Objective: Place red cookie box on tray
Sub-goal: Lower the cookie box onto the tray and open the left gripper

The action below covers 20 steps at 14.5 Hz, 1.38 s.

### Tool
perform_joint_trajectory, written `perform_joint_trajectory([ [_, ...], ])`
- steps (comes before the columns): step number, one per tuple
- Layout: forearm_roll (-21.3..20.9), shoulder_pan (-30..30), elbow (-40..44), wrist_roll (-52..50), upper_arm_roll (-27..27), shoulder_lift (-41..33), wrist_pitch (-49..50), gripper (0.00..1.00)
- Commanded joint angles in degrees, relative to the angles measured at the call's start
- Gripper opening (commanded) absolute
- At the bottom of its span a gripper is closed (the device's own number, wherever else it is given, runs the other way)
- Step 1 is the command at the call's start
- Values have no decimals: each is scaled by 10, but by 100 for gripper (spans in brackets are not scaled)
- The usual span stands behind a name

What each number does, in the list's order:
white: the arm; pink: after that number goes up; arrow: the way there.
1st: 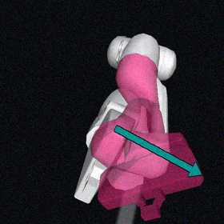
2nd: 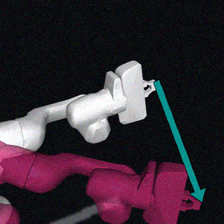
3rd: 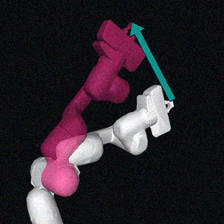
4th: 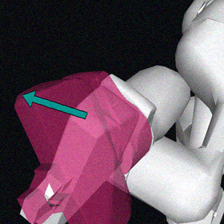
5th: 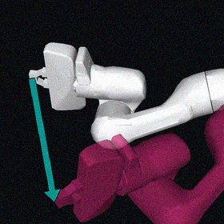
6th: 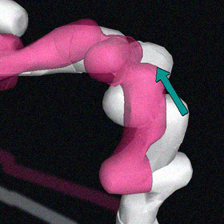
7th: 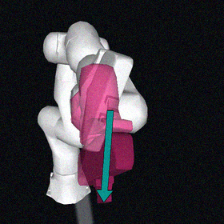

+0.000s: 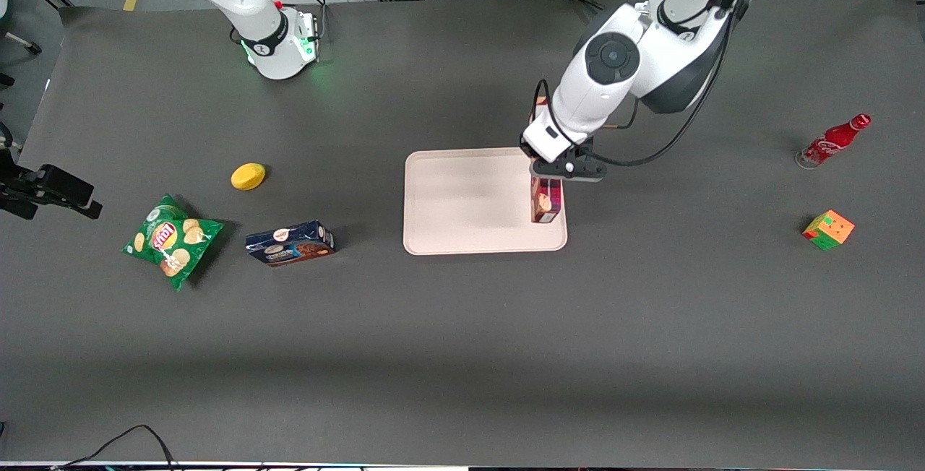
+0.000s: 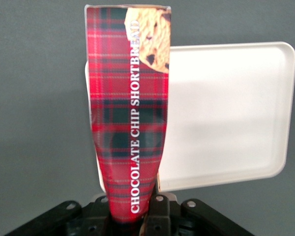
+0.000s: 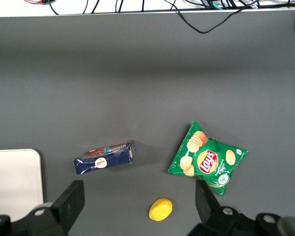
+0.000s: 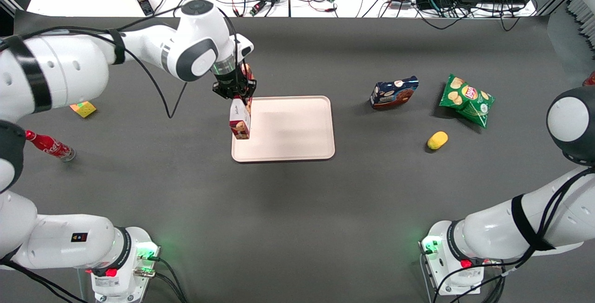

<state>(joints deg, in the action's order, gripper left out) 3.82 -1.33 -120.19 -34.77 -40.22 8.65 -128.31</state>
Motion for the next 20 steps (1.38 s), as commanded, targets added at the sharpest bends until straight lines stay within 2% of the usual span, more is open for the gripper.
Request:
perform_joint_trajectory([
  [1, -80, 7, -22, -85, -2, 45, -69, 2],
  [4, -136, 18, -22, -140, -2, 81, -78, 2],
  [9, -152, 21, -22, -143, -1, 118, -111, 2],
  [12, -204, 20, -22, -171, 5, 145, -131, 2],
  [15, -282, 19, -22, -231, 6, 181, -144, 2],
  [17, -307, 19, -22, -251, 6, 192, -151, 3],
  [18, -308, 19, -22, -252, 6, 197, -151, 4],
  [20, -308, 19, -22, -254, 6, 205, -151, 18],
])
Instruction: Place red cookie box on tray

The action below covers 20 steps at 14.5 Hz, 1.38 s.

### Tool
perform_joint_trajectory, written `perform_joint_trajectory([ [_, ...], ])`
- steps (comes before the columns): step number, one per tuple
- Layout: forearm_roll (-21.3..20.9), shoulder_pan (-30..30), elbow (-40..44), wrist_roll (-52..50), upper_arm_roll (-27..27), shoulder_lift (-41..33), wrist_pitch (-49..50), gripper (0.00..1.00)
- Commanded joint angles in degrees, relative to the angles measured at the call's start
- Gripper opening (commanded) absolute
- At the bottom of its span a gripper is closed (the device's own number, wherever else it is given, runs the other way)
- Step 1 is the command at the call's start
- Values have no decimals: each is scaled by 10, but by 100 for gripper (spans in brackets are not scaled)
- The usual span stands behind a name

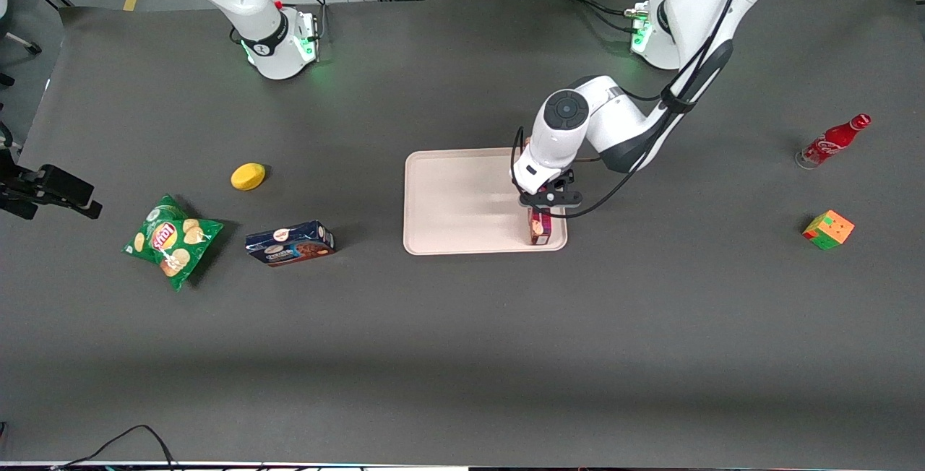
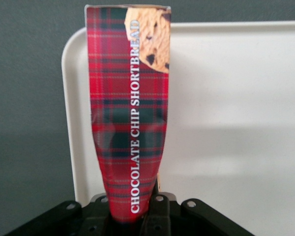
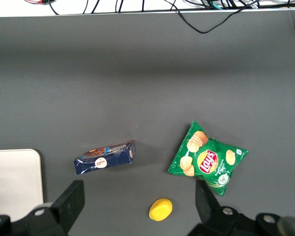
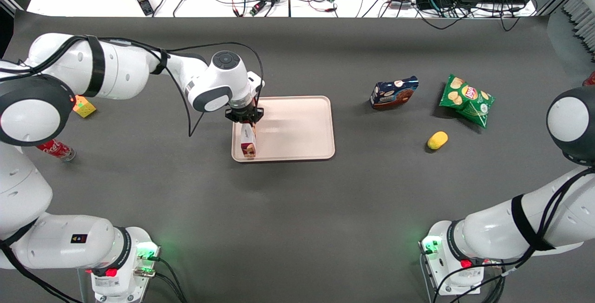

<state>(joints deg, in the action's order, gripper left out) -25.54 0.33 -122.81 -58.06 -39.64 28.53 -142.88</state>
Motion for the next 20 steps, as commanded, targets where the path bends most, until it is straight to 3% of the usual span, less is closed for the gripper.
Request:
perform_joint_trajectory([
  [1, -14, 2, 4, -21, 0, 11, -5, 52],
  [2, -14, -1, 5, -21, 0, 13, -5, 100],
  [8, -14, -11, 28, -14, 1, -3, 19, 100],
  [14, 7, -19, 137, 96, -11, -66, 246, 100],
  [18, 150, -74, 215, 289, 4, -155, 390, 100],
  [20, 174, -75, 254, 369, 59, -200, 465, 100],
])
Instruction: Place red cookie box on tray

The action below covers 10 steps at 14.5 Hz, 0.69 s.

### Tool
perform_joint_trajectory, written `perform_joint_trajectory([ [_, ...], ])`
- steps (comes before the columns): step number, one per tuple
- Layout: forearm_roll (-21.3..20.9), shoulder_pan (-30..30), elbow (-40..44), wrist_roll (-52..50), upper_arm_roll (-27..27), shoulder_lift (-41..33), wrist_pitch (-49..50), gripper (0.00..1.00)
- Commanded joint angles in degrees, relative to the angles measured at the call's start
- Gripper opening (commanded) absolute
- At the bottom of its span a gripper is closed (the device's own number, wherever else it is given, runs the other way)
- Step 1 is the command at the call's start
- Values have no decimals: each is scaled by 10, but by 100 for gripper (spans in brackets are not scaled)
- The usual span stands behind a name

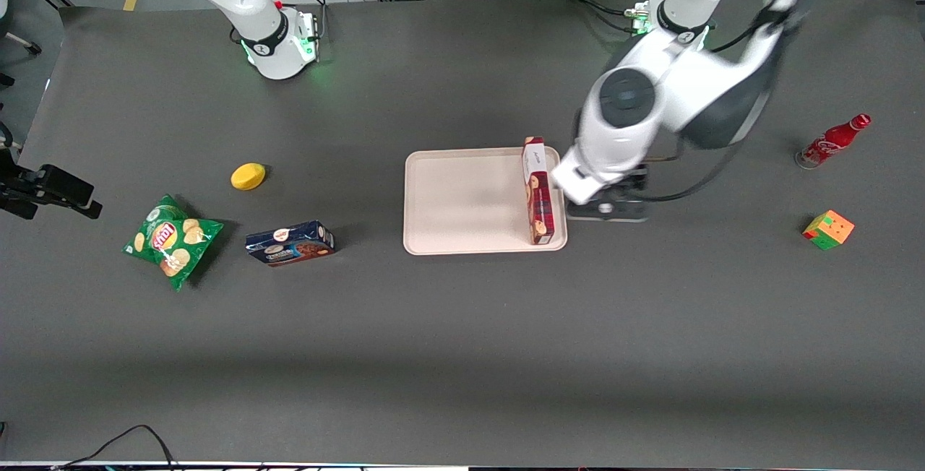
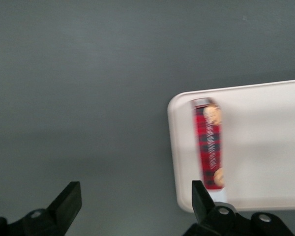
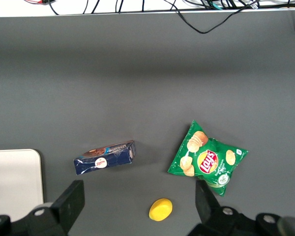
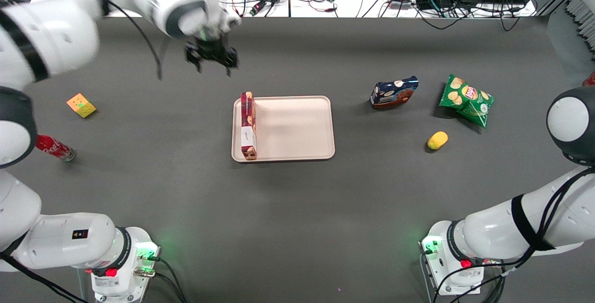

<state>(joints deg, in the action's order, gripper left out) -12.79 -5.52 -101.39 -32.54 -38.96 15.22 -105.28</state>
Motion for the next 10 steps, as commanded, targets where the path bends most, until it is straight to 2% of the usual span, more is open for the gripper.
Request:
perform_joint_trajectory([
  [1, 49, -17, 43, 141, 72, -99, 108, 100],
  [3, 50, -15, 43, 163, 124, -152, 131, 100],
  [5, 52, -15, 43, 232, 178, -190, 157, 100],
  [7, 58, -14, 44, 304, 238, -208, 161, 100],
  [9, 65, -14, 39, 360, 293, -217, 162, 94],
  [10, 80, -14, 37, 367, 311, -221, 163, 94],
])
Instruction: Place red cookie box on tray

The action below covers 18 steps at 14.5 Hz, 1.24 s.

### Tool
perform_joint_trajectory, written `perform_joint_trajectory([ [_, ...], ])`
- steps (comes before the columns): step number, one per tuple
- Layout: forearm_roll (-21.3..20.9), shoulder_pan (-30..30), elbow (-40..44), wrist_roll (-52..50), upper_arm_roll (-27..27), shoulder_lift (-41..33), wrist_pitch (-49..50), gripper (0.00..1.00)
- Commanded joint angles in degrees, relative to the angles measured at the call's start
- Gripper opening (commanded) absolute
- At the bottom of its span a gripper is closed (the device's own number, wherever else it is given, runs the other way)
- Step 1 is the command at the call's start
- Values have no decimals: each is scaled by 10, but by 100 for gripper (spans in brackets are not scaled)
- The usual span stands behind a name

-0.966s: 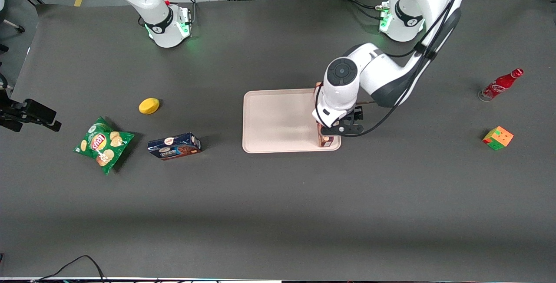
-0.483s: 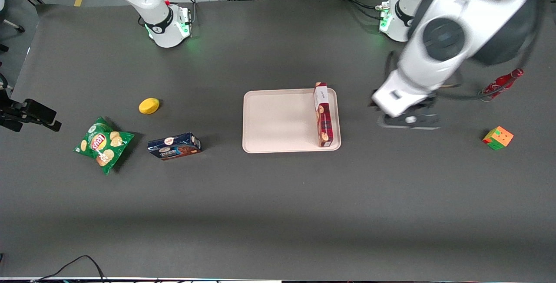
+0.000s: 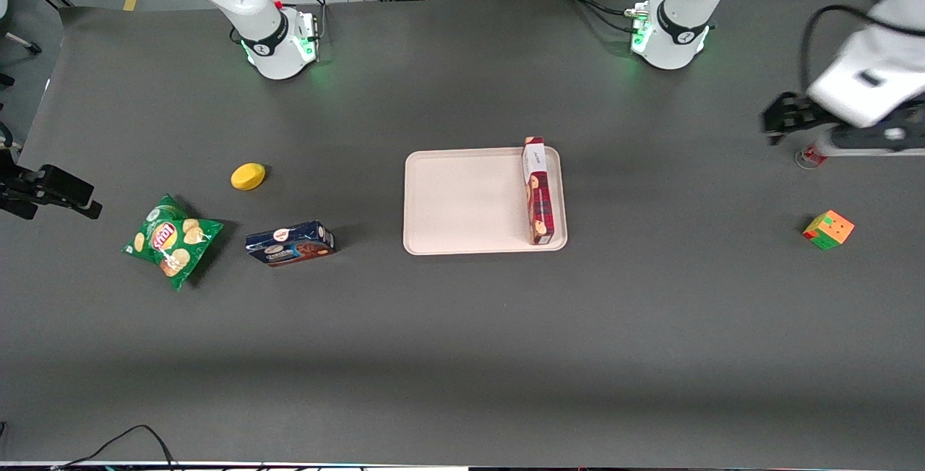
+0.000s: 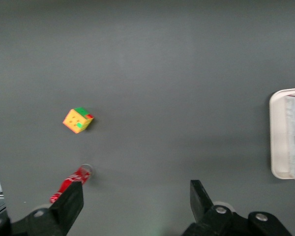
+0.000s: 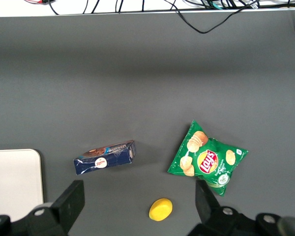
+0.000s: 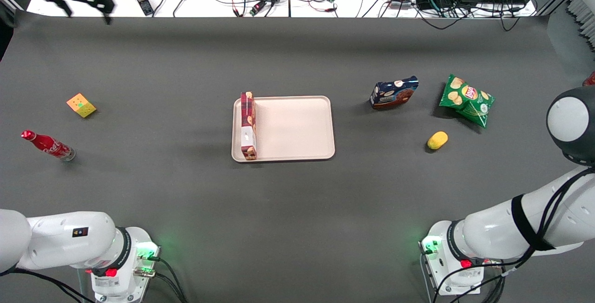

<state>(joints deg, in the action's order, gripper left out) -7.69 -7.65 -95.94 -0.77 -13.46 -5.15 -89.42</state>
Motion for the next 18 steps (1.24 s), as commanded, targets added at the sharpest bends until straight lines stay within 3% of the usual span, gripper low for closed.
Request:
perform_joint_trajectory([
  [1, 41, 7, -21, 48, 63, -17, 2, 95],
  [6, 42, 7, -49, 39, 63, 19, -87, 100],
  [18, 74, 10, -13, 25, 60, 50, -85, 100],
])
